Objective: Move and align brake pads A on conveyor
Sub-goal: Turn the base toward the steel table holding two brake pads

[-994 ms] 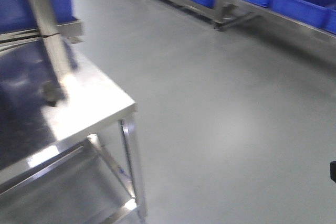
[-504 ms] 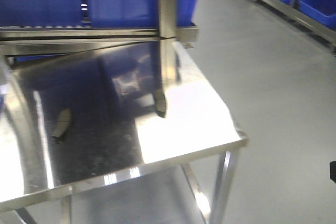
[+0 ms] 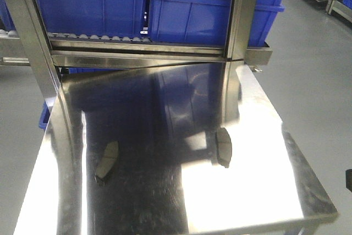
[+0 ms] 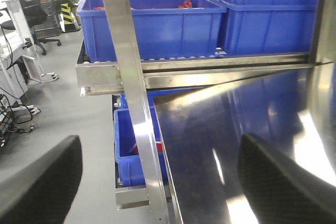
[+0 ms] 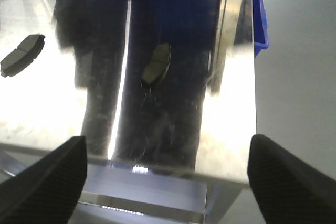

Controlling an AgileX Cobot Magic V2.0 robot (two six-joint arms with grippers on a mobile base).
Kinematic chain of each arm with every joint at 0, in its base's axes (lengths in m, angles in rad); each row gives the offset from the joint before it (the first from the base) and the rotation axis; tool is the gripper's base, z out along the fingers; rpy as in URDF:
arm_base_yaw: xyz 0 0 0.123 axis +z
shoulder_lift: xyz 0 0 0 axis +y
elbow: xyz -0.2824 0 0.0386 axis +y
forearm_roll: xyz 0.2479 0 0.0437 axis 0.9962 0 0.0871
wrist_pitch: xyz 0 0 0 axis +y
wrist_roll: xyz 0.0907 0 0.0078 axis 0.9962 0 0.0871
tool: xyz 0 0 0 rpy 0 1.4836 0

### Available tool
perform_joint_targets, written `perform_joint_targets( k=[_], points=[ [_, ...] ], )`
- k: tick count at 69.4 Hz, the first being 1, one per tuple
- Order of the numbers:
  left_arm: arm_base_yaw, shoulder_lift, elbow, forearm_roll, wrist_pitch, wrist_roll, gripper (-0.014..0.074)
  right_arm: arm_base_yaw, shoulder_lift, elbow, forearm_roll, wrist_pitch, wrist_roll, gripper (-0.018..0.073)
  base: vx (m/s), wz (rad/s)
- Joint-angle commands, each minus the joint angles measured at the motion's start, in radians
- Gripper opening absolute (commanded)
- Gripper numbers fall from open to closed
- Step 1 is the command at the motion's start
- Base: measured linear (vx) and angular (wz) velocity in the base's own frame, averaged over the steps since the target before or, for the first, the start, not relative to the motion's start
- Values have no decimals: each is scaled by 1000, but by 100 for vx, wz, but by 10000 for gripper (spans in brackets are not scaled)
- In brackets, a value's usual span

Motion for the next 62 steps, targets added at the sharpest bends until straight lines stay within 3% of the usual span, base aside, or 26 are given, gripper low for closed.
perform_joint_targets(
  k=[1, 62],
  points=[
    [3, 22, -17, -6, -74, 0, 565, -4, 9, -21, -2, -60, -7, 592, 26, 12],
    [3, 22, -17, -6, -74, 0, 565, -4, 9, -21, -2, -60, -7, 592, 10, 7]
  ],
)
